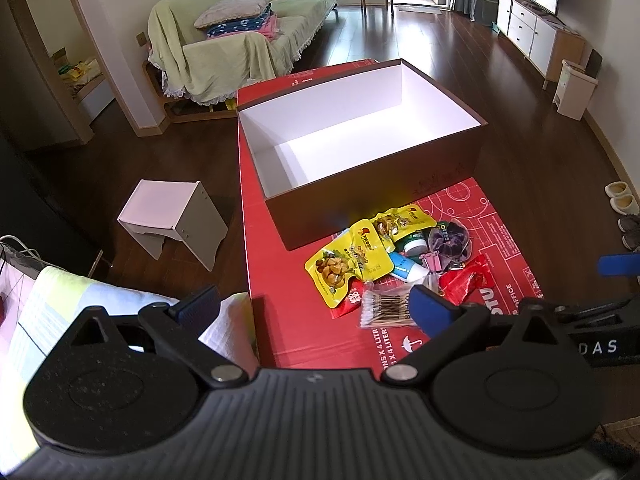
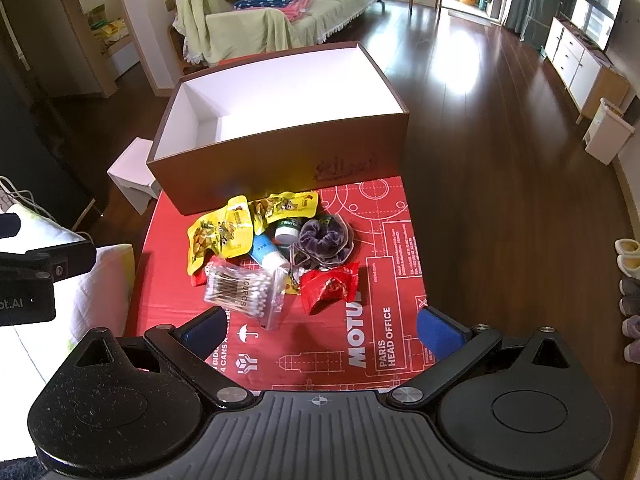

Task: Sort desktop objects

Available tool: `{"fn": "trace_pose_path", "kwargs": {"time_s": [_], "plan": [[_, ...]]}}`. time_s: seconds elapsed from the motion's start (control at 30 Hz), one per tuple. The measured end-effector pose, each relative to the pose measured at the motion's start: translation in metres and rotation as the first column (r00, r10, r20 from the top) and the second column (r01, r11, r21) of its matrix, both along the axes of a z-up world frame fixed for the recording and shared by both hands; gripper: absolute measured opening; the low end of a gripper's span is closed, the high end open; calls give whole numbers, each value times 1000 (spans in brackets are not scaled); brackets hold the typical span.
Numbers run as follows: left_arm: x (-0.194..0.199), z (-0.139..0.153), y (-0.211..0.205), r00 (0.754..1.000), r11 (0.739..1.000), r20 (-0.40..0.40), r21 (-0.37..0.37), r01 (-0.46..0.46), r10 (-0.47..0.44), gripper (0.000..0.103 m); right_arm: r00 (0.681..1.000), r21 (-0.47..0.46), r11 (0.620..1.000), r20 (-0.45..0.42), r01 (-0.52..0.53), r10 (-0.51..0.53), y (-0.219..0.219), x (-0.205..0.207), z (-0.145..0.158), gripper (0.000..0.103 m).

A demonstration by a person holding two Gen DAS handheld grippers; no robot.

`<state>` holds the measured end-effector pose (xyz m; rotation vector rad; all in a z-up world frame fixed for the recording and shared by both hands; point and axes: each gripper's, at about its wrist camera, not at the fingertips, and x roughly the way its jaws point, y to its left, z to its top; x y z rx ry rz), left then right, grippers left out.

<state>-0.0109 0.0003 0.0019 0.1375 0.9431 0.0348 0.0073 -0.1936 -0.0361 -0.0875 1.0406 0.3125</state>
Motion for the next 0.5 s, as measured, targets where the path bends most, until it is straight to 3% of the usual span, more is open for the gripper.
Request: {"fn": "trace_pose_path", "kwargs": {"time_s": [0.5], "plan": [[3, -6, 9, 1000, 1000, -17, -26, 8, -8, 99, 1000, -18, 1000, 2, 12, -12, 10, -3, -3, 103]]}}
